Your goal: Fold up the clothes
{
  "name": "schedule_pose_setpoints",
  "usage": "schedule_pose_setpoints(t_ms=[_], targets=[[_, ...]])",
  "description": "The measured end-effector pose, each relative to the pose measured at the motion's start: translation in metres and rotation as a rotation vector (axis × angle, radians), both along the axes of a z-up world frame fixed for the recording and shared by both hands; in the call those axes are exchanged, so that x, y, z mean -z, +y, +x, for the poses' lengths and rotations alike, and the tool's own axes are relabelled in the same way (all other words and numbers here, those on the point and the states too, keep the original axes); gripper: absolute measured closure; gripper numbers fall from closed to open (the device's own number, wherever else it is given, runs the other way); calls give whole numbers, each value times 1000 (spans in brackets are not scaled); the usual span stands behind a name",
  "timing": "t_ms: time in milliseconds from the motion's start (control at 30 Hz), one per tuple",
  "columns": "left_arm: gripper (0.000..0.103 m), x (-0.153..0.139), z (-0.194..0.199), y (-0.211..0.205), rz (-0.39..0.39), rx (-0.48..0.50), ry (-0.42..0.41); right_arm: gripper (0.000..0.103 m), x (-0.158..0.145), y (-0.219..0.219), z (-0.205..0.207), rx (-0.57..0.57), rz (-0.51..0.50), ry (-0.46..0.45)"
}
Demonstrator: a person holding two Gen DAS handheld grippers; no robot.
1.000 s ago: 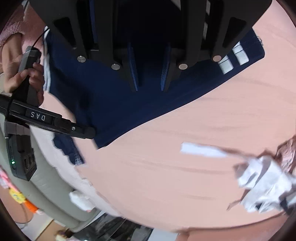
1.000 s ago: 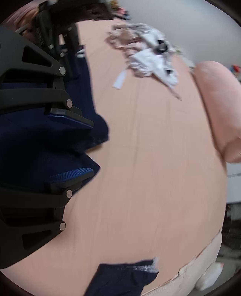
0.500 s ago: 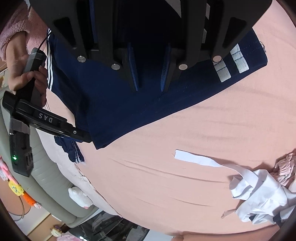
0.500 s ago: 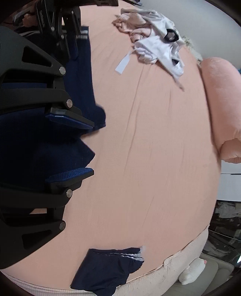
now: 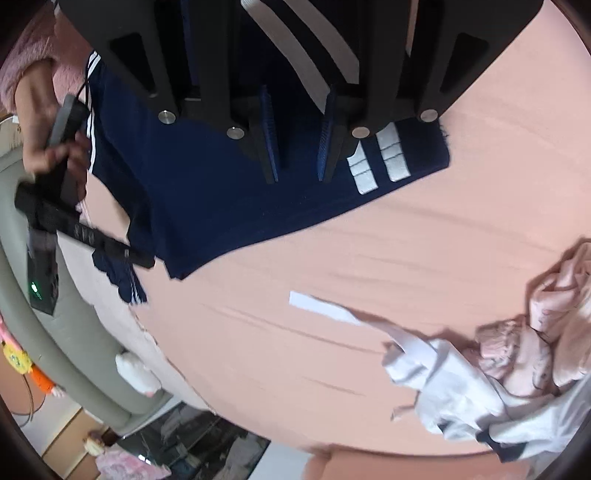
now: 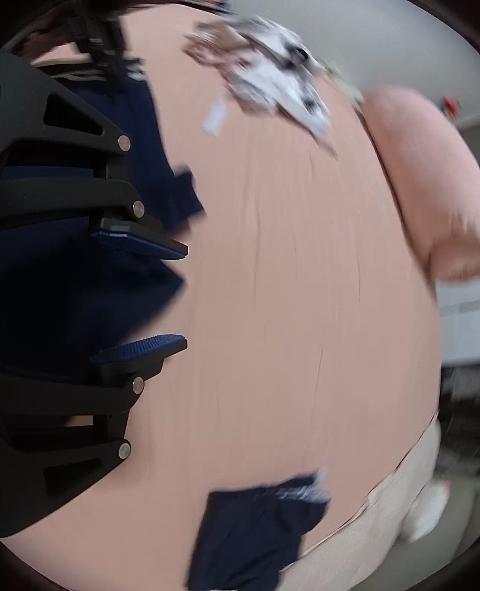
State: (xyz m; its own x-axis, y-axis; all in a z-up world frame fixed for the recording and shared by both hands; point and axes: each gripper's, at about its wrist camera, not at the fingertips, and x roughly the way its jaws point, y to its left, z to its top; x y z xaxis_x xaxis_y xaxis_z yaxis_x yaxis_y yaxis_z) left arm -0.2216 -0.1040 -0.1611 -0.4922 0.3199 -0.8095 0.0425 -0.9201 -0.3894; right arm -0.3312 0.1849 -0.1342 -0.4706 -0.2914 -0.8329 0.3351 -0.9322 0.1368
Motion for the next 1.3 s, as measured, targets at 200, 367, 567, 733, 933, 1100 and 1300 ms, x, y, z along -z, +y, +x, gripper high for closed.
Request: schedule_pose_setpoints(t_ms=[200, 367, 567, 733, 933, 1100, 1300], targets=[[79, 5, 6, -12, -8, -32, -36, 61, 0, -34, 15, -81, 80, 58], [79, -11, 23, -30, -30, -91, -20, 61, 4, -53, 19, -91, 146, 100], [79, -25, 39, -28, 16, -63, -3, 59, -17, -43, 42, -12, 12, 30], [79, -32, 63, 31, 51, 178, -21, 58, -26, -14, 127, -21, -28, -80], [79, -8, 88, 71, -103, 235, -145, 57, 3, 11, 211, 62, 232, -31], [79, -13, 103, 61, -81, 205, -148, 57, 2, 47, 236, 114, 200, -51], [77, -22, 113, 49, -15, 187, -128, 58, -20, 113, 247, 275, -263, -122]])
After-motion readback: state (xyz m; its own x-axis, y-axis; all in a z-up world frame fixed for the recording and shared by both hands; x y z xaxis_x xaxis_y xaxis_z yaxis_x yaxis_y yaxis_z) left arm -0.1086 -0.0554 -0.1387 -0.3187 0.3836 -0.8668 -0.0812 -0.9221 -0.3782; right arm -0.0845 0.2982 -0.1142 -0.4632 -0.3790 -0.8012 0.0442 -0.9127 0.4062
